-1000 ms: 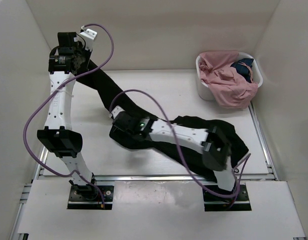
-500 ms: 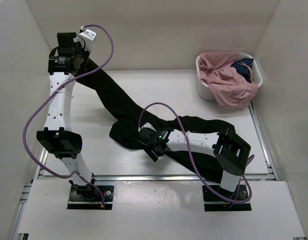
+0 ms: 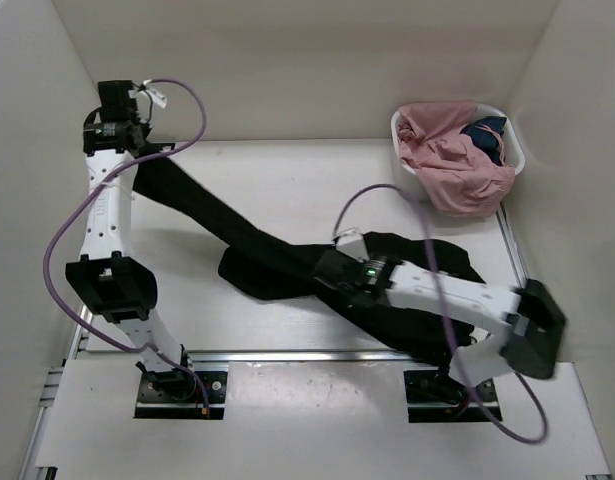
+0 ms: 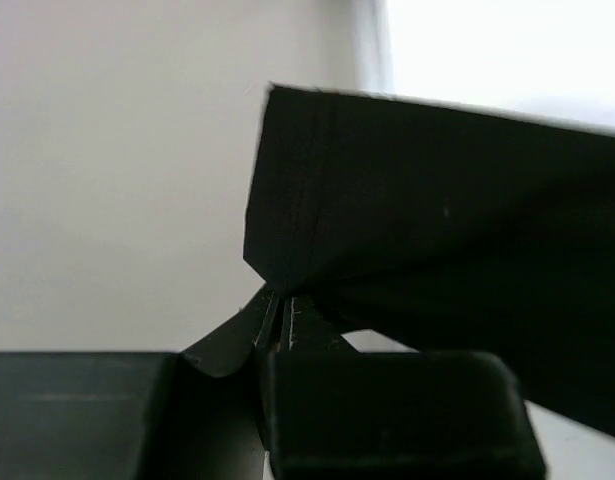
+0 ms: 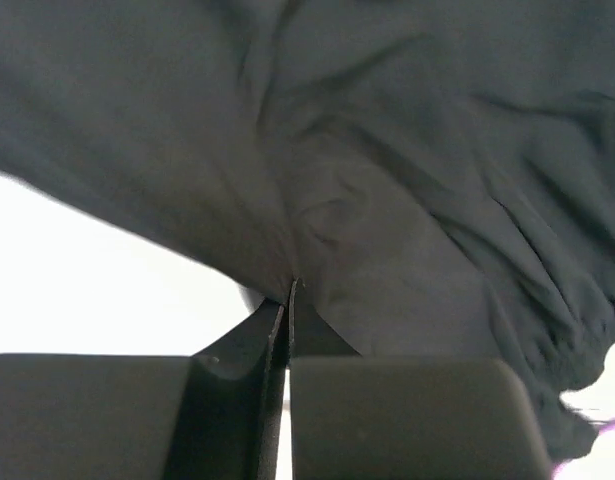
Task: Fold and stack the trousers
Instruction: Flatten the trousers out
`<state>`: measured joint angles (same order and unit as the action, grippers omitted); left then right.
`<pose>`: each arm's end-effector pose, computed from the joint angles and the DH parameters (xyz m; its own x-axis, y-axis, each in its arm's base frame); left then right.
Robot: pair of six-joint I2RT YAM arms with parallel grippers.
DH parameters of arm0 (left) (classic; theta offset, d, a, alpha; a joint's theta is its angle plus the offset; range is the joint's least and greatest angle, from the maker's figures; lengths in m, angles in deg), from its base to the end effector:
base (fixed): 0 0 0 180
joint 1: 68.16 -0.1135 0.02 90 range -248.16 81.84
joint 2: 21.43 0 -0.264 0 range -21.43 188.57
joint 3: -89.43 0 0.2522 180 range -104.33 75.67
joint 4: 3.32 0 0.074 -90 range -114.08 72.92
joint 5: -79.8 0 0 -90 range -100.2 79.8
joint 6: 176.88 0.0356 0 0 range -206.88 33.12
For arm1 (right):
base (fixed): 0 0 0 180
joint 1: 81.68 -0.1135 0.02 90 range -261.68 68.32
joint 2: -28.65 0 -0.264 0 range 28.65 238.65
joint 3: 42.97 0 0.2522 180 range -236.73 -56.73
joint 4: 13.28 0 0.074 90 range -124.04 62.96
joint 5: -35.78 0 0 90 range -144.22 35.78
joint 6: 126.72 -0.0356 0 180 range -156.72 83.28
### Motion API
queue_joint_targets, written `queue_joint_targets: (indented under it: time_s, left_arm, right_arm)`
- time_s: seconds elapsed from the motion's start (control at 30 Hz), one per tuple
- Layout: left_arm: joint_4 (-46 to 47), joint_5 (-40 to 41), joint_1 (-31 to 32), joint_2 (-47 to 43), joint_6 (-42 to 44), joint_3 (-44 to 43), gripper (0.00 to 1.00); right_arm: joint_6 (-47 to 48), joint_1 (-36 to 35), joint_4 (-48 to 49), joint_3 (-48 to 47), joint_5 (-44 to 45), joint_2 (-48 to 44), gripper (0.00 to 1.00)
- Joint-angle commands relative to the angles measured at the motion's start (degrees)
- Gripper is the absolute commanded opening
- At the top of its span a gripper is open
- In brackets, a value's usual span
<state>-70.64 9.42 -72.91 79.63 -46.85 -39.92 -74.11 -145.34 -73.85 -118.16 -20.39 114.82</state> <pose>0.3740 0.0431 0.4244 -0.6979 0.5499 -0.4588 0.1449 0.7358 0.6615 0.1432 0.2446 0.2306 -0.7390 -0.3557 -0.5721 -0.2738 0.9345 -0.2274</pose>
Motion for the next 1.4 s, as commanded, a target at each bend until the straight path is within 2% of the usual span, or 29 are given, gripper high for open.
queue_joint_targets:
  time_s: [0.0, 0.07, 0.13, 0.23, 0.27, 0.3, 0.4, 0.5, 0.63, 0.73, 0.77, 0.83, 0.97, 1.03, 1.07, 1.17, 1.2, 1.23, 1.3, 1.37]
  left_arm:
    - [1.4, 7.8, -5.0, -5.3, 8.1, -0.3, 0.14]
    - [1.4, 8.5, -7.5, -6.9, 11.9, 0.3, 0.14]
    - [-1.1, 8.5, -8.3, -9.8, 15.3, 5.4, 0.14]
    - [-2.5, 10.0, -9.7, -16.5, 18.0, 22.6, 0.14]
    - [-2.5, 10.6, -10.2, -18.2, 18.7, 27.6, 0.14]
    - [-2.5, 10.6, -11.1, -21.1, 19.3, 36.3, 0.14]
    - [-2.5, 11.2, -14.2, -23.4, 18.0, 49.6, 0.14]
    - [-1.2, 10.7, -20.1, -21.2, 16.5, 58.4, 0.14]
    - [2.5, 9.0, -27.0, -16.5, 15.3, 62.4, 0.14]
    - [3.3, 7.5, -31.0, -13.5, 14.6, 61.5, 0.14]
    - [3.3, 6.8, -31.7, -13.0, 14.6, 60.9, 0.14]
    - [3.8, 6.3, -32.9, -12.4, 14.6, 60.9, 0.14]
    - [4.3, 6.3, -33.5, -12.4, 14.6, 65.1, 0.14]
    - [4.3, 6.3, -34.0, -13.0, 15.3, 68.1, 0.14]
    - [4.3, 7.1, -34.7, -13.8, 15.3, 69.2, 0.16]
    - [4.3, 10.0, -36.7, -15.8, 17.8, 73.2, 0.36]
    - [3.8, 11.0, -37.4, -16.3, 18.5, 74.1, 0.5]
    - [3.8, 11.8, -38.1, -16.9, 20.2, 74.7, 0.54]
    - [3.3, 13.2, -40.4, -17.7, 21.5, 74.7, 0.59]
    - [1.8, 11.8, -41.6, -18.5, 22.1, 69.7, 0.62]
  right_arm:
    - [-12.8, -2.2, -10.1, 1.9, 6.7, -14.3, 0.0]
    - [-17.4, -3.4, -10.7, 3.6, 6.7, -22.7, 0.0]
    - [-20.0, -4.1, -9.6, 7.8, 4.3, -28.7, 0.0]
    - [-20.0, -6.6, -4.3, 13.4, 0.4, -31.8, 0.0]
    - [-19.3, -7.2, -3.1, 14.3, -0.2, -31.9, 0.0]
    - [-18.8, -7.2, -2.6, 14.8, -0.2, -31.2, 0.0]
    - [-18.2, -7.2, -2.6, 16.2, -1.6, -27.7, 0.0]
    - [-17.6, -8.5, -1.2, 17.7, -3.6, -23.4, 0.0]
    - [-17.6, -11.0, 2.9, 19.2, -4.8, -18.1, 0.0]
    - [-17.6, -12.2, 2.9, 19.2, -5.3, -14.5, 0.0]
    - [-17.6, -12.8, 2.9, 19.2, -5.3, -13.2, 0.0]
    - [-17.6, -13.4, 3.4, 19.2, -6.0, -12.6, 0.06]
    - [-16.4, -14.1, 6.1, 19.2, -7.9, -10.7, 0.14]
    - [-16.4, -14.7, 5.5, 18.3, -7.9, -10.0, 0.14]
    - [-16.4, -14.7, 4.3, 17.5, -7.9, -9.2, 0.15]
    - [-15.9, -14.7, 3.0, 17.5, -7.9, -8.6, 0.37]
    - [-15.9, -14.7, 2.5, 17.5, -8.5, -8.6, 0.56]
    - [-15.9, -14.7, 1.7, 17.5, -8.5, -8.6, 0.61]
    - [-16.4, -14.7, -1.0, 16.2, -6.9, -9.4, 0.65]
    - [-16.9, -14.7, -2.4, 14.6, -5.4, -12.0, 0.65]
